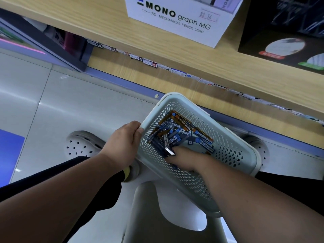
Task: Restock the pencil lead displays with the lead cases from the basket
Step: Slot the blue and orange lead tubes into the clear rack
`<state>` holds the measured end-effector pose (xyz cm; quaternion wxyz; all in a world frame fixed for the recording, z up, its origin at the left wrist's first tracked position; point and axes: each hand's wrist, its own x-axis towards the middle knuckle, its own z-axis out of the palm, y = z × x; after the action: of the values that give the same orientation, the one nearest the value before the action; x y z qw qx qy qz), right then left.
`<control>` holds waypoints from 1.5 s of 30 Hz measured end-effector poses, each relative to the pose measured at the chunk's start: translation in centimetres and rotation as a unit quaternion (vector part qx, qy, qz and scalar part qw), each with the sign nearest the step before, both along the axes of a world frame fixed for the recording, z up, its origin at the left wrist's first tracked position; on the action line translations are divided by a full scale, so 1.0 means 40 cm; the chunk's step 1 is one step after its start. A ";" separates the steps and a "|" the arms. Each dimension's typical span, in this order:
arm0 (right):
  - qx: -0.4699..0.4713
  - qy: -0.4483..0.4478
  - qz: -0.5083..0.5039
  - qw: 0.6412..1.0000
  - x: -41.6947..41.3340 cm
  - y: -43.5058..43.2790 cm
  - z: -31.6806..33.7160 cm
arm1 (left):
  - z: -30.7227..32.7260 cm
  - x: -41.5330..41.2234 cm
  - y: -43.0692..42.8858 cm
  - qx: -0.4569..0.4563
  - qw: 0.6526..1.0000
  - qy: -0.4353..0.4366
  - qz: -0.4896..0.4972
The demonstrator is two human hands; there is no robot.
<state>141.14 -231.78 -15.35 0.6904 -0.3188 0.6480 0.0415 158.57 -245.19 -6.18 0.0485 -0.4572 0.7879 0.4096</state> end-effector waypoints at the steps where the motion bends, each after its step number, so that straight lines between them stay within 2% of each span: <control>1: 0.009 -0.007 -0.018 1.000 -0.002 0.002 -0.001 | 0.000 0.000 0.000 0.001 1.000 -0.001 0.000; 4: 0.025 -0.021 -0.059 0.998 -0.007 0.004 -0.001 | 0.003 -0.001 0.000 0.006 1.000 -0.002 -0.001; 8: 0.021 -0.026 -0.064 0.997 -0.008 0.000 -0.005 | 0.005 -0.002 0.000 0.009 1.000 -0.007 -0.001; 14: -0.004 -0.004 0.013 1.000 -0.019 -0.014 0.016 | 0.008 -0.003 0.000 0.007 1.000 -0.013 -0.005; 19: -0.004 0.021 -0.049 0.999 -0.045 0.035 0.016 | 0.009 -0.004 -0.002 0.007 1.000 -0.010 -0.002; 21: 0.008 0.030 -0.116 0.993 -0.057 0.075 0.000 | 0.011 -0.004 -0.002 -0.001 1.000 -0.013 -0.008; 25: -0.012 0.032 -0.321 0.947 -0.061 0.116 -0.014 | 0.014 0.002 0.002 -0.009 1.000 -0.023 -0.015; 27: -0.013 0.052 -0.439 0.897 -0.049 0.111 -0.019 | 0.017 0.001 0.015 0.011 0.999 -0.031 -0.004; 29: -0.004 0.087 -0.515 0.853 -0.034 0.101 -0.033 | 0.023 -0.004 0.038 0.042 0.998 -0.039 0.007; 33: 0.010 0.117 -0.573 0.811 -0.032 0.074 -0.041 | 0.030 -0.019 0.064 0.137 0.987 -0.037 0.075; 36: 0.015 0.136 -0.567 0.813 -0.037 0.065 -0.045 | 0.030 -0.017 0.056 0.177 0.980 -0.029 0.089; 45: 0.016 0.179 -0.588 0.789 -0.016 0.012 -0.027 | 0.016 -0.002 0.043 0.134 0.990 -0.024 0.025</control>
<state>140.50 -231.29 -16.44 0.4585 0.1479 0.8214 -0.3055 158.48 -243.45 -5.55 0.1182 -0.4762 0.7125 0.5016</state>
